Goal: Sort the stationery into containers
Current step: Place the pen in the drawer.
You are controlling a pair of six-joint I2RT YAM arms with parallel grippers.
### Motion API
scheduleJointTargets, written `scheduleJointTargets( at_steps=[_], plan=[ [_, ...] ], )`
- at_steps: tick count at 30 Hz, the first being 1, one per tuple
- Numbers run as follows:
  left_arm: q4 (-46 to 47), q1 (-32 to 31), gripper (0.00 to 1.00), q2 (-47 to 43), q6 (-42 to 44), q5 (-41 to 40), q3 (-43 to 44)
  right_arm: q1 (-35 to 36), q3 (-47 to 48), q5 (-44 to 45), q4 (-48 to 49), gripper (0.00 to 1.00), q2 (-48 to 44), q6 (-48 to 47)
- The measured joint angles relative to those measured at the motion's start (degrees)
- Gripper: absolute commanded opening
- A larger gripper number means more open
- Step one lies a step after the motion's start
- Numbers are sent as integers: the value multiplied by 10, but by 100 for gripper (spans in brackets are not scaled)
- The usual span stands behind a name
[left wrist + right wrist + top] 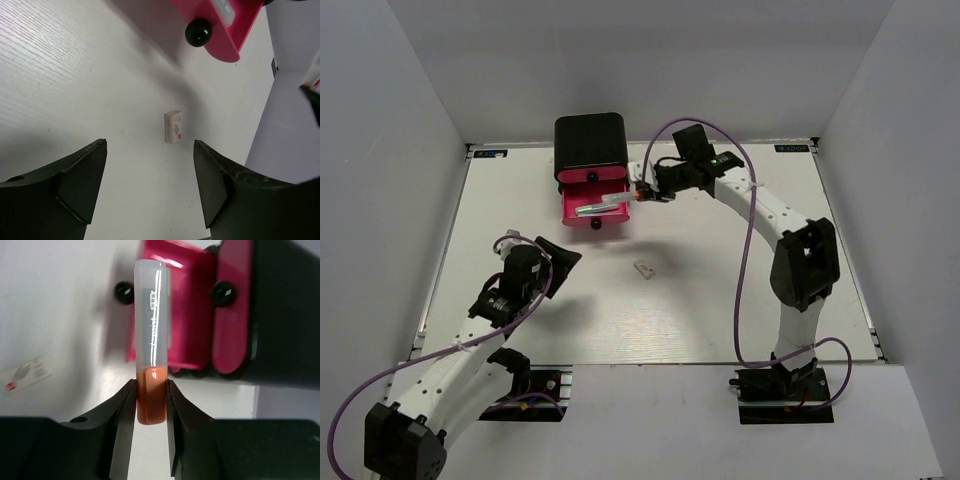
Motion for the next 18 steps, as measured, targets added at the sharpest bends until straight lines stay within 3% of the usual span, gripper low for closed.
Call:
scheduleJointTargets(
  at_steps=[8, 11, 12, 13, 16, 18],
  plan=[
    [54, 0, 80, 39, 31, 24, -28, 46, 142, 40, 53, 2, 133, 82],
    [80, 0, 76, 48, 42, 27, -32, 60, 164, 57, 61, 13, 172, 96],
    [91, 0, 74, 50, 46, 29, -36, 64, 164, 62, 61, 30, 180, 102],
    [104, 0, 73, 52, 50, 31, -43, 68, 164, 66, 61, 38, 186, 105],
    [141, 0, 54, 61, 60, 38, -65, 73, 164, 77, 62, 46, 193, 118],
    [167, 0, 37, 74, 62, 42, -77, 75, 165, 79, 65, 47, 193, 126]
  ],
)
